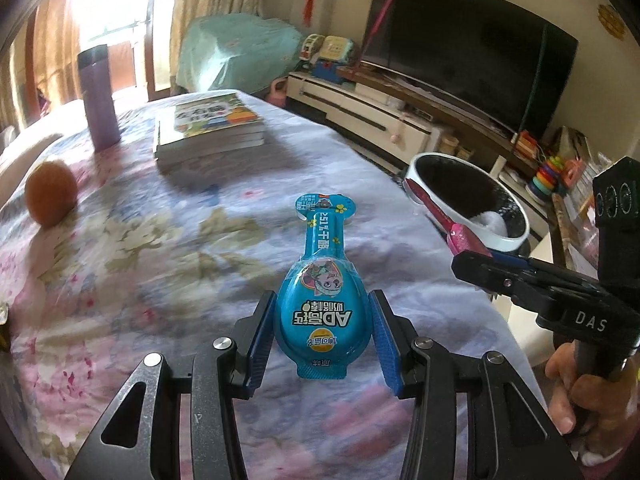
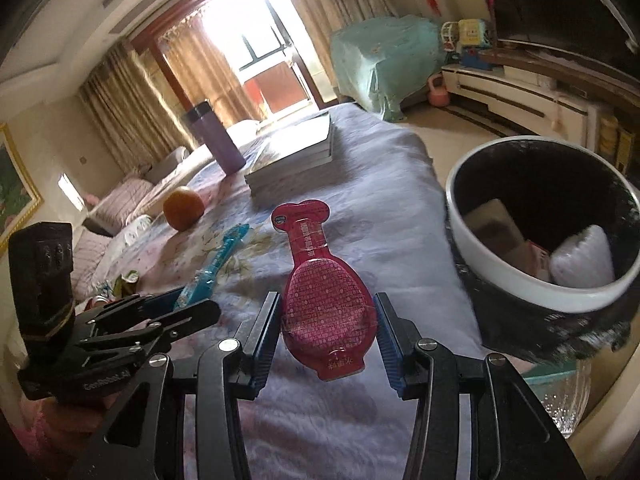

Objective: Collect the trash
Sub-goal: 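Carry the blue bottle and pink bottle over the trash bin with both grippers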

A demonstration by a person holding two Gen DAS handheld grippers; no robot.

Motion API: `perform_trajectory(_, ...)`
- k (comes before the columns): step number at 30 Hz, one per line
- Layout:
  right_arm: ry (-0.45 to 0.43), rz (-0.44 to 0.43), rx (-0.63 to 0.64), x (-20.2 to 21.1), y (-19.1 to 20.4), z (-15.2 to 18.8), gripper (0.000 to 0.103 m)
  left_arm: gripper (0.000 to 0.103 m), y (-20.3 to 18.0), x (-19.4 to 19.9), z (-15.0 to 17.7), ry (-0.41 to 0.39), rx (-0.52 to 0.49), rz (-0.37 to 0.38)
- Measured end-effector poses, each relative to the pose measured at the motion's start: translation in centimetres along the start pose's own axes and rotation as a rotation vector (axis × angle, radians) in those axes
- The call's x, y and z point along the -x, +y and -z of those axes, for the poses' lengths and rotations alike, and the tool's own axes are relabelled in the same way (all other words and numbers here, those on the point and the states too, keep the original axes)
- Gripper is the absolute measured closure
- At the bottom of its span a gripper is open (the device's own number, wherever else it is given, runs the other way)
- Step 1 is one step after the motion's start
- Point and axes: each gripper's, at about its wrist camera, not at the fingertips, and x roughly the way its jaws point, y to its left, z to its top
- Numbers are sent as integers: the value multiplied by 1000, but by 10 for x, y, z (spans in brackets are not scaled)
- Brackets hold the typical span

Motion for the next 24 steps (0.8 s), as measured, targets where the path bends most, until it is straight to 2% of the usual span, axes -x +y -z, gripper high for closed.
perform_trajectory(24,-86,87,-115,59,-64,-1,56,58,-80,-21,-25,7,-143,79)
